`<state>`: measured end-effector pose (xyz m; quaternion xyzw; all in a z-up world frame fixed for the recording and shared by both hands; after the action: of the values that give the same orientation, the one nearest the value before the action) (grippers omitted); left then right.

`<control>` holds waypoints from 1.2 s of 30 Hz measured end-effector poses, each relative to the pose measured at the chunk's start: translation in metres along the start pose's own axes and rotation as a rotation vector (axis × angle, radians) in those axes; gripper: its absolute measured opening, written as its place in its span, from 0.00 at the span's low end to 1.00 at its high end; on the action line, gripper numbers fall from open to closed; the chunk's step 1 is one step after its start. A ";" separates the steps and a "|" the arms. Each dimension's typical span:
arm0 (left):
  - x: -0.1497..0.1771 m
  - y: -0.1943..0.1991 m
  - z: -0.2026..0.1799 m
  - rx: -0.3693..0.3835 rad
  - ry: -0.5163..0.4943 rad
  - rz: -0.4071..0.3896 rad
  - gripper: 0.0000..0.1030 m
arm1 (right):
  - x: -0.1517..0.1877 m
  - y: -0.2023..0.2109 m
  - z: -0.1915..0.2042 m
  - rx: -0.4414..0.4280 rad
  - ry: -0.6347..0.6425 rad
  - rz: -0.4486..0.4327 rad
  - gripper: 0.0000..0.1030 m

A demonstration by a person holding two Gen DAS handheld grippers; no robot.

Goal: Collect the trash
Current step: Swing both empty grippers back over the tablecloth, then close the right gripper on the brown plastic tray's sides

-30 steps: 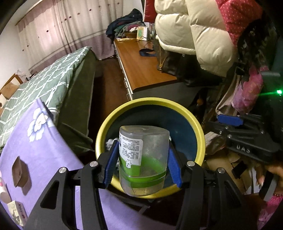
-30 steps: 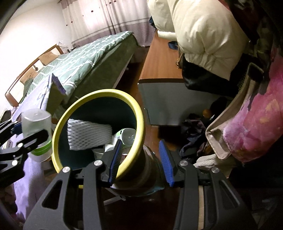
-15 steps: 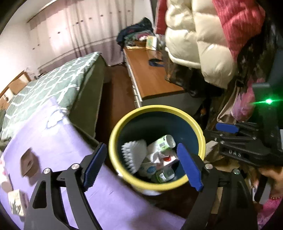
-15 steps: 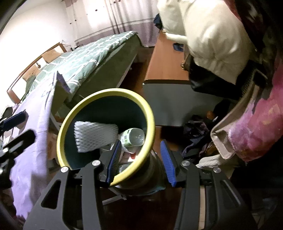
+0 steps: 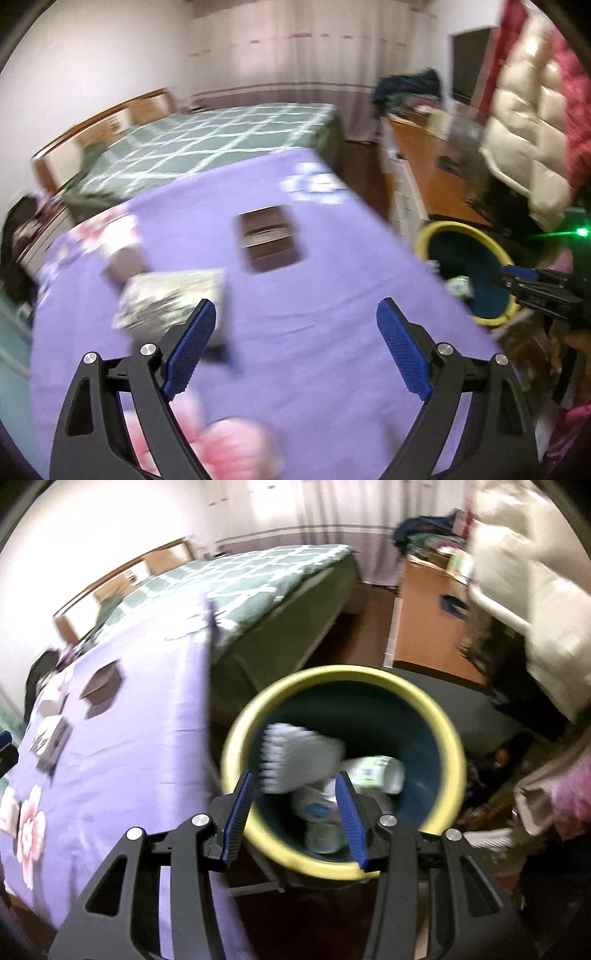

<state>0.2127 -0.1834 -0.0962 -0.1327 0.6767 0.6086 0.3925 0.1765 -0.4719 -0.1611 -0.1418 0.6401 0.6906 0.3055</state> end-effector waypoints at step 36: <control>-0.007 -0.040 0.196 -0.083 0.254 -0.008 0.89 | -0.121 -0.132 0.271 0.001 0.214 0.107 0.87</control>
<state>0.3160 -0.0129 -0.1108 -0.2276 0.6945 0.6129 0.3004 0.4024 -0.2388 -0.1577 -0.1802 0.6760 0.6865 0.1983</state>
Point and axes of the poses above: each gripper's, at about its wrist camera, not at the fingertips, and y roughly against the way its jaws point, z to its left, x to its underside, the point moved 3 cm from there along -y, roughly the way its jaws point, and after that the axes turned 2 degrees about z, right-handed, at the moved point
